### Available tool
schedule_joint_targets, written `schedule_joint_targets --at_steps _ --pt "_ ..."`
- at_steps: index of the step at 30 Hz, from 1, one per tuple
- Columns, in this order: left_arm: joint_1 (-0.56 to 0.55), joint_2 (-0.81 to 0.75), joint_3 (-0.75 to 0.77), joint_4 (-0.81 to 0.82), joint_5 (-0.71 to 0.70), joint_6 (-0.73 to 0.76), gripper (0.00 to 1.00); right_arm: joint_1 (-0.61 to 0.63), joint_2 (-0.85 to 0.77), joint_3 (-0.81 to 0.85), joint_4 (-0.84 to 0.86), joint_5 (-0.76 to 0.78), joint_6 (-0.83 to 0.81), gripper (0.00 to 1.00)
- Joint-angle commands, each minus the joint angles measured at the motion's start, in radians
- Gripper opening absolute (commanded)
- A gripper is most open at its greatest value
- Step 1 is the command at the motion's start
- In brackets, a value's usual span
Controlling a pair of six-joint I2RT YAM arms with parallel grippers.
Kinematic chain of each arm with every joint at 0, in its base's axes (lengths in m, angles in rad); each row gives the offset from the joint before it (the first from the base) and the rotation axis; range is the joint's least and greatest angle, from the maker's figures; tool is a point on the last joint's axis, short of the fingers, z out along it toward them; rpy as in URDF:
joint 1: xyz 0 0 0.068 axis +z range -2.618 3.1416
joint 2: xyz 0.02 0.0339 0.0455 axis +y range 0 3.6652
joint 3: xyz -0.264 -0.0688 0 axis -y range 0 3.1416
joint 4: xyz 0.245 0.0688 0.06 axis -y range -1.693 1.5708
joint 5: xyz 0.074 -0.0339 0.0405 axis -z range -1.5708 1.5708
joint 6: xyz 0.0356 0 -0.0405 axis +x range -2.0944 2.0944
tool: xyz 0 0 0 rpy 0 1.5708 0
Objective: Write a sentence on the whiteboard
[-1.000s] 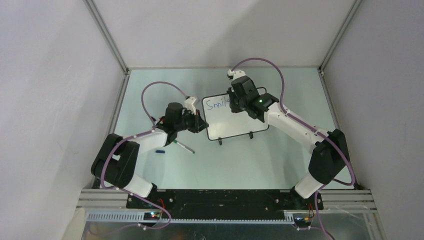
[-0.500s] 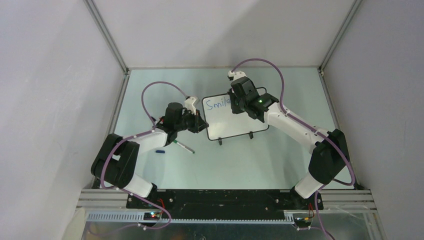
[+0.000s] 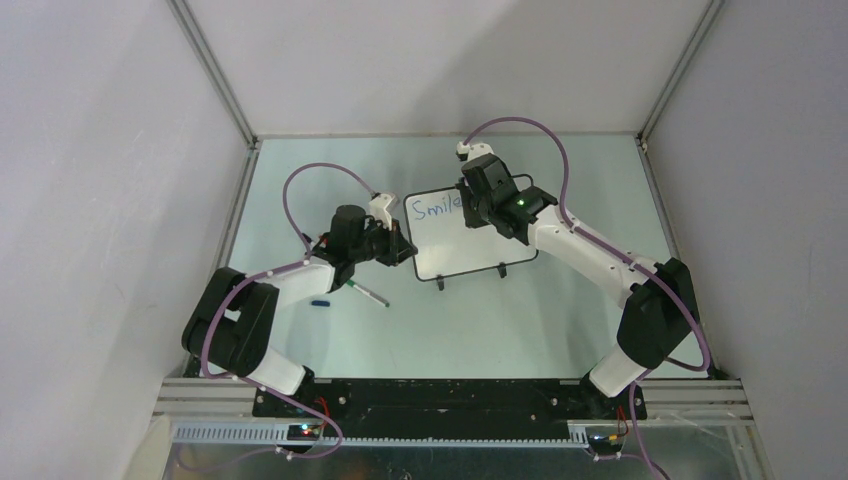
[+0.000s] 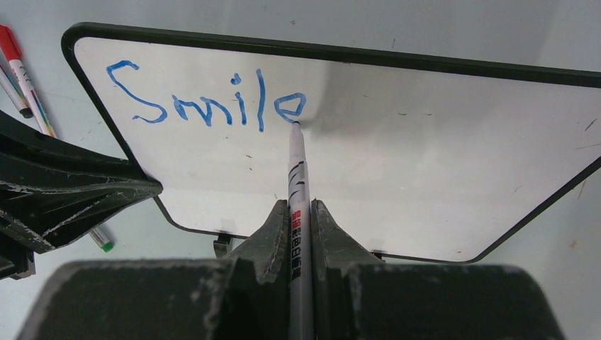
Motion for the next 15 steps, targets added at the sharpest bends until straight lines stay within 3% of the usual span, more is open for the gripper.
schedule_joint_targets --at_steps 1,15 --pt "-0.021 -0.015 0.022 -0.059 -0.012 0.052 0.0 -0.007 -0.028 0.0 -0.001 0.036 0.01 0.0" --pt "-0.022 -0.018 0.022 -0.06 -0.013 0.054 0.0 -0.008 -0.103 -0.031 0.023 0.031 0.005 0.0"
